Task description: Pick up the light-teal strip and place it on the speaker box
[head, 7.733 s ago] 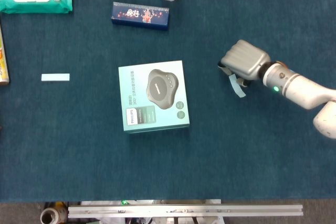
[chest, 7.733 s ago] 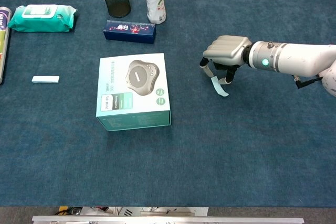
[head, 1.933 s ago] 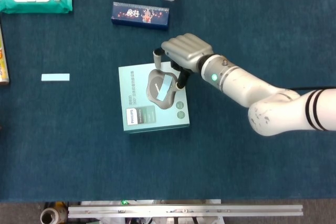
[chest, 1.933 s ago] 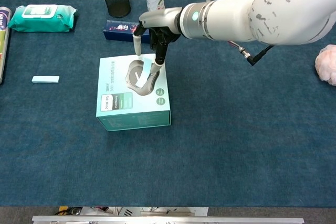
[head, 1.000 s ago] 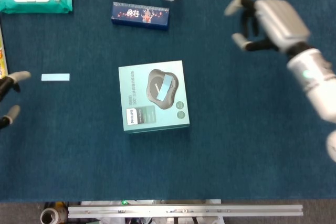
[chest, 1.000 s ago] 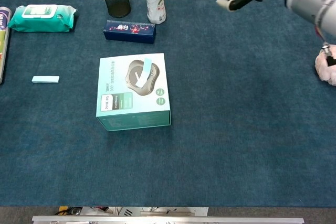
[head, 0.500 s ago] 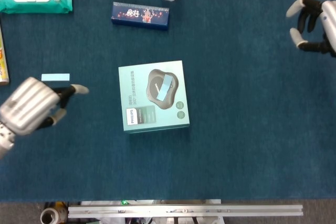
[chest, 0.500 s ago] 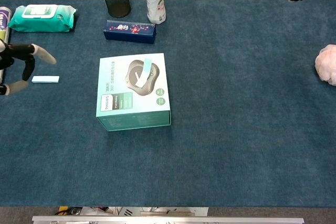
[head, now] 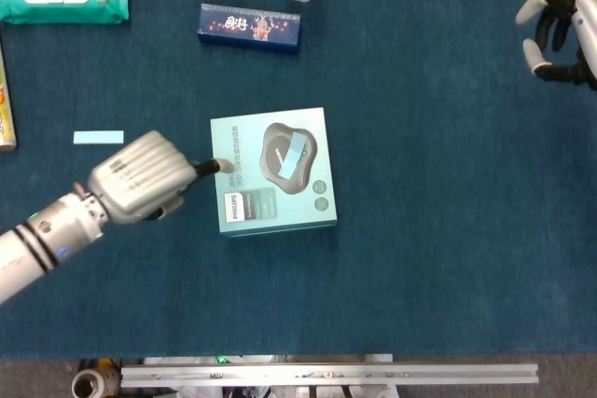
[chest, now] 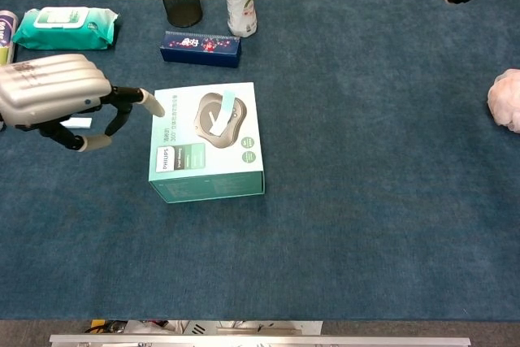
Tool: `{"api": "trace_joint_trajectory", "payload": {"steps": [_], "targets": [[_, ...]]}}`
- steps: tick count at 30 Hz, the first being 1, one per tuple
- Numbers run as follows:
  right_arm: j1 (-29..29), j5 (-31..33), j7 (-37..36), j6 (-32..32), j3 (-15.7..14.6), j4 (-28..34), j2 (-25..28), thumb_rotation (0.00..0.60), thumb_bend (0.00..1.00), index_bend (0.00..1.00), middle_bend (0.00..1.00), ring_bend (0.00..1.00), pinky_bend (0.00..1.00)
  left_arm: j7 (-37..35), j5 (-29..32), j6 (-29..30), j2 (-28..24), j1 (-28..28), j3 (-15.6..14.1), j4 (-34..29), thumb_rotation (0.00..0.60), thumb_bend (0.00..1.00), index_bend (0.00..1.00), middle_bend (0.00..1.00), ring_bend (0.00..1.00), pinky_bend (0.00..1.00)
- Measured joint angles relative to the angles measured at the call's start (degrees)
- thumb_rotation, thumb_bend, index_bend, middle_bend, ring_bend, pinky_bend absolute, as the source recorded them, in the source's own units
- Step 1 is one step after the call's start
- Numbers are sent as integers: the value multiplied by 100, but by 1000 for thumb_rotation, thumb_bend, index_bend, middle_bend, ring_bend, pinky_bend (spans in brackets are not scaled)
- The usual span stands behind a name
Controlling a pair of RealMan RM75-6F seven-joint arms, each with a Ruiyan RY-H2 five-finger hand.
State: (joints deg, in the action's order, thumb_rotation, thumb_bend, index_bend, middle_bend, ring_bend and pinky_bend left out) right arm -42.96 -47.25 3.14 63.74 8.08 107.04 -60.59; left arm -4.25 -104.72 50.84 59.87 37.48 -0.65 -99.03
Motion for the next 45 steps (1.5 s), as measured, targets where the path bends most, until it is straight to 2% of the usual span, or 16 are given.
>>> {"api": "trace_joint_trajectory", "payload": {"steps": [11,19,34,45], "targets": [[139,51,26,-246,246,-238,-64,600,384,448,654,609,818,876,1382,-1104,67,583,382,-482,600,871,170,1000,1000,936],[275,31,-45,-368,373,-353,-70,600,385,448,654,614,818,1811,2223,-1535,223,932,499,-837,600,871,170,1000,1000,936],[558,-137,-238,-501,499,-473,-18,600,384,447,654,635,818,3092,3628,-1680,442,1415,262,-1084,600,871,167,1000,1000,936],[684,-231,-334,-575,602,-530,8,600,384,447,654,635,818,3485,4194,-1456,468,1701,21,-1275,600,869,166,1000,1000,936]]}}
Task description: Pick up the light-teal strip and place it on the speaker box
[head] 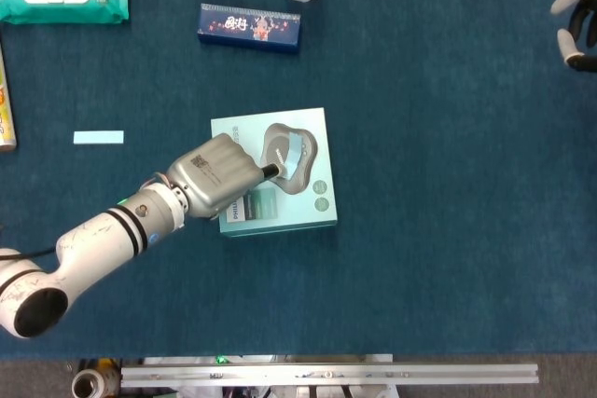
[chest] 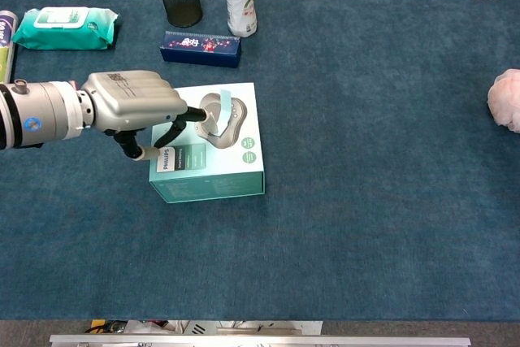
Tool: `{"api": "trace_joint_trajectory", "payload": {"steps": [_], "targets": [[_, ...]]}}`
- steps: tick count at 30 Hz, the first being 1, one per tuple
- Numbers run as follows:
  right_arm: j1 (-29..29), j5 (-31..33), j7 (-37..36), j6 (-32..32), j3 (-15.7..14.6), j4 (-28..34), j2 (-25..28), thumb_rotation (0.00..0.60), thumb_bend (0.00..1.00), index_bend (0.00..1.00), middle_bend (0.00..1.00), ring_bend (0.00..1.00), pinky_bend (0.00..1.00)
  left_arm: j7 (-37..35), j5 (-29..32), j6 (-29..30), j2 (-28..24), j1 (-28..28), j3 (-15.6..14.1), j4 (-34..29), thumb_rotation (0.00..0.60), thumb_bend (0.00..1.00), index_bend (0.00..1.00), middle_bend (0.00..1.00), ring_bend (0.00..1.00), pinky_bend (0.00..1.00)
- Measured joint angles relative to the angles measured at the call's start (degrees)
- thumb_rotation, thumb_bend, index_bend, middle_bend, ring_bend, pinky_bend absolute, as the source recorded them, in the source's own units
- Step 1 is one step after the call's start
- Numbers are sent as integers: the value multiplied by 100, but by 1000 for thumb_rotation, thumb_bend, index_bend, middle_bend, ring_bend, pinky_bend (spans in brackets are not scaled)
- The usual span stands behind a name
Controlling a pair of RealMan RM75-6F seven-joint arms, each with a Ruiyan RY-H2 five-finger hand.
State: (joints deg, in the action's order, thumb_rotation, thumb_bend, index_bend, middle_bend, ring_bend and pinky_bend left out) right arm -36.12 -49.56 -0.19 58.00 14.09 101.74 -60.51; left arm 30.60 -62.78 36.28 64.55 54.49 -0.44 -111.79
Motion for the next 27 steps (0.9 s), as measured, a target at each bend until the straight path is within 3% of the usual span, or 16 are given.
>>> {"api": "trace_joint_trajectory", "payload": {"steps": [27], "targets": [[206,-69,-97,-99,148,-32,89,600,384,448,654,649,818,114,337,356,81,359,-194,-157,600,865,161,1000,1000,936]]}}
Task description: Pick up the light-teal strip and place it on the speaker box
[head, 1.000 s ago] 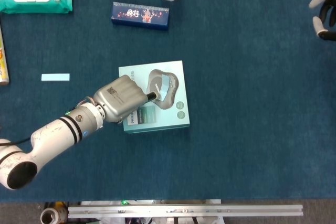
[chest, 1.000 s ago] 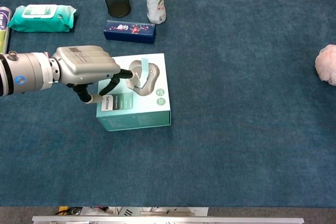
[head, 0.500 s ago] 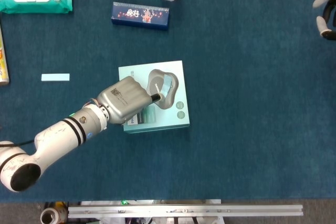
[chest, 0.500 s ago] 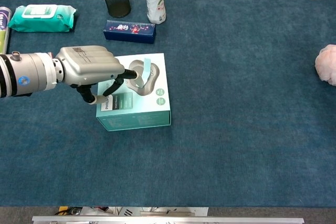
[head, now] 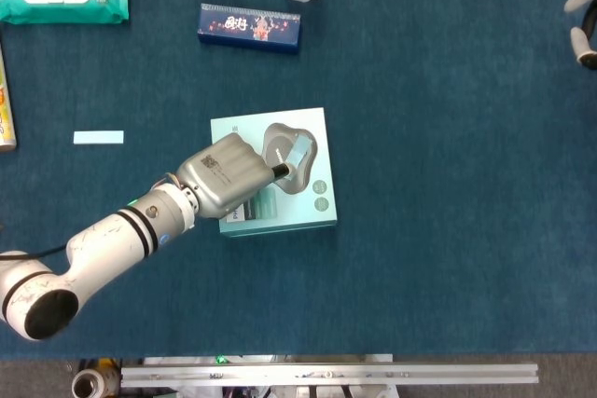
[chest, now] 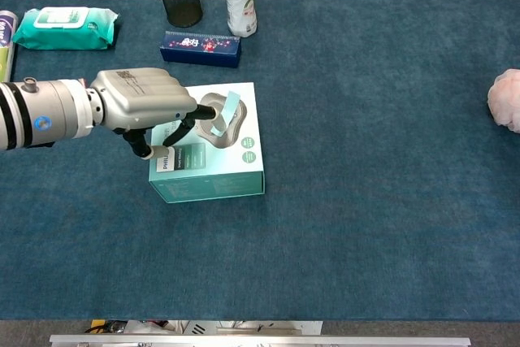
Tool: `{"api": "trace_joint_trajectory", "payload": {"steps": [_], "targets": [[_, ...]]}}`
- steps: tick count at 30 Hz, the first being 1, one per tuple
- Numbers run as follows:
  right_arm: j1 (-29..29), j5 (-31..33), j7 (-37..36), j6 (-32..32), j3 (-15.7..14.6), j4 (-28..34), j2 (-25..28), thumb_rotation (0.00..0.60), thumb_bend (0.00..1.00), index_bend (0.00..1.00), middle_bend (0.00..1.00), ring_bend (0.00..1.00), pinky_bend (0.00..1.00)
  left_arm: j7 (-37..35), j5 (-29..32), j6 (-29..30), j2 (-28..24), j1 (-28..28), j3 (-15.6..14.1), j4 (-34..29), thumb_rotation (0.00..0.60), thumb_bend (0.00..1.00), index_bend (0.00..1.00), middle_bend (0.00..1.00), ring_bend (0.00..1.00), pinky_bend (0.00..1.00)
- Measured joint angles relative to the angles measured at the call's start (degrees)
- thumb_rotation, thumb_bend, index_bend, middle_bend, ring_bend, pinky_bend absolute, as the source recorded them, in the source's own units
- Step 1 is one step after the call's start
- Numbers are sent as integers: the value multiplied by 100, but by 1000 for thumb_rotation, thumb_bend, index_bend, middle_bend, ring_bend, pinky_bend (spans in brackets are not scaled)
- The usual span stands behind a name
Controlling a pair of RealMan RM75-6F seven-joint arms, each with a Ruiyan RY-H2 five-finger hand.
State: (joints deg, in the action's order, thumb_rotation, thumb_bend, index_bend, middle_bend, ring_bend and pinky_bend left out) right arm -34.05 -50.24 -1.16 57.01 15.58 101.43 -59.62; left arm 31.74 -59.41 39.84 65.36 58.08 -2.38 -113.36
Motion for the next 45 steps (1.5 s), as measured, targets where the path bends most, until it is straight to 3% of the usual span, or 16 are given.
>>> {"api": "trace_joint_trajectory", "payload": {"steps": [17,34,45], "targets": [[81,-26,-49,-44,49,-12,44,600,384,447,654,654,818,128,274,77,70,175,-148,58,600,864,158,1000,1000,936],[75,0,19,-50,93,-13,-2,600,383,447,654,659,818,91,148,160,-77,135,-321,-53,600,864,158,1000,1000,936],[93,32,53,-34,115,13,26,600,384,447,654,663,818,-10,65,267,-152,113,-268,-153,600,864,158,1000,1000,936]]}}
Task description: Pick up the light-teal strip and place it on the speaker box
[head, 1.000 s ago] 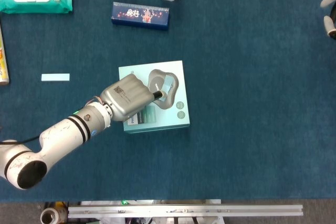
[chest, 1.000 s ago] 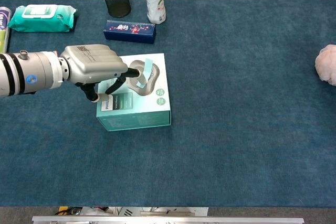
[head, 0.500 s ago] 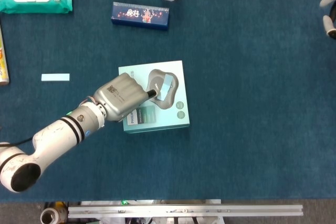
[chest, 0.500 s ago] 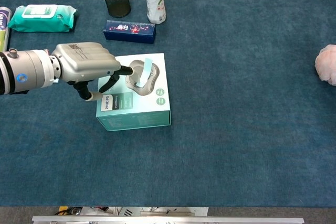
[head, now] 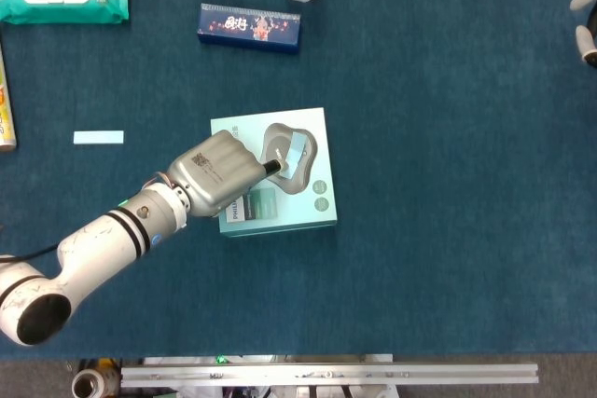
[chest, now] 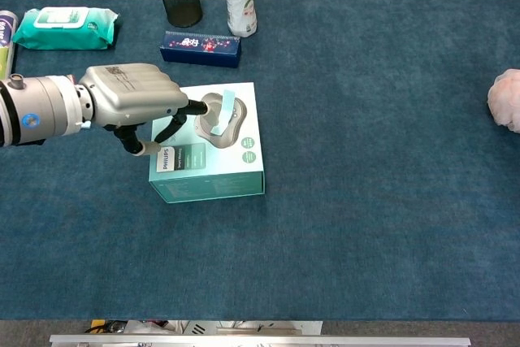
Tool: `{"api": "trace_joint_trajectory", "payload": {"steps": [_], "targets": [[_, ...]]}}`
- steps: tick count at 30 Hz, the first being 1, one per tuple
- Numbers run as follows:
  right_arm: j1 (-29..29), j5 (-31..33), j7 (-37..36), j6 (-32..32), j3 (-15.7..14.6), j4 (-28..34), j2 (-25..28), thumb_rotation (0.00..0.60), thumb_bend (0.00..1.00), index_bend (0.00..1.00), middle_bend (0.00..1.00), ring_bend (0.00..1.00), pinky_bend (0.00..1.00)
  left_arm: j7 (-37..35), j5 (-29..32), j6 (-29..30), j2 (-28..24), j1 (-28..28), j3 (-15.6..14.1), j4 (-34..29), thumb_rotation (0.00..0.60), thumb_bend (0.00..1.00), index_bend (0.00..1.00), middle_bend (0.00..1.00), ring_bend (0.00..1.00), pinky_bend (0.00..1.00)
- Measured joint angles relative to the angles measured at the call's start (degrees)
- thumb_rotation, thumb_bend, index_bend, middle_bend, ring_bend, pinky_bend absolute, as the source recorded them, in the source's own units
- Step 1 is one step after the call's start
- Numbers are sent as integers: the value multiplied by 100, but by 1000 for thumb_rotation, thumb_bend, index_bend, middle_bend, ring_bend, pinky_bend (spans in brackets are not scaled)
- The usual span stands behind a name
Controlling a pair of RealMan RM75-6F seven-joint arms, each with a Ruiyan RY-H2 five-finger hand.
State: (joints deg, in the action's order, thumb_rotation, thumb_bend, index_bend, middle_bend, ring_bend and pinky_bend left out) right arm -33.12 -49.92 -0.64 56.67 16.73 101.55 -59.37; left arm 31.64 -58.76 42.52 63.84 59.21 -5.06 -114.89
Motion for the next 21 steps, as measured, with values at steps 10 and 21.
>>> {"api": "trace_joint_trajectory", "payload": {"steps": [10,21], "targets": [[14,15,-10,-19,9,-22,-2,600,383,447,654,664,818,117,-22,7,103,5,-57,-18,600,864,158,1000,1000,936],[68,12,-80,-27,16,-45,34,600,383,446,654,664,818,311,203,44,193,92,-95,-21,600,864,158,1000,1000,936]]}}
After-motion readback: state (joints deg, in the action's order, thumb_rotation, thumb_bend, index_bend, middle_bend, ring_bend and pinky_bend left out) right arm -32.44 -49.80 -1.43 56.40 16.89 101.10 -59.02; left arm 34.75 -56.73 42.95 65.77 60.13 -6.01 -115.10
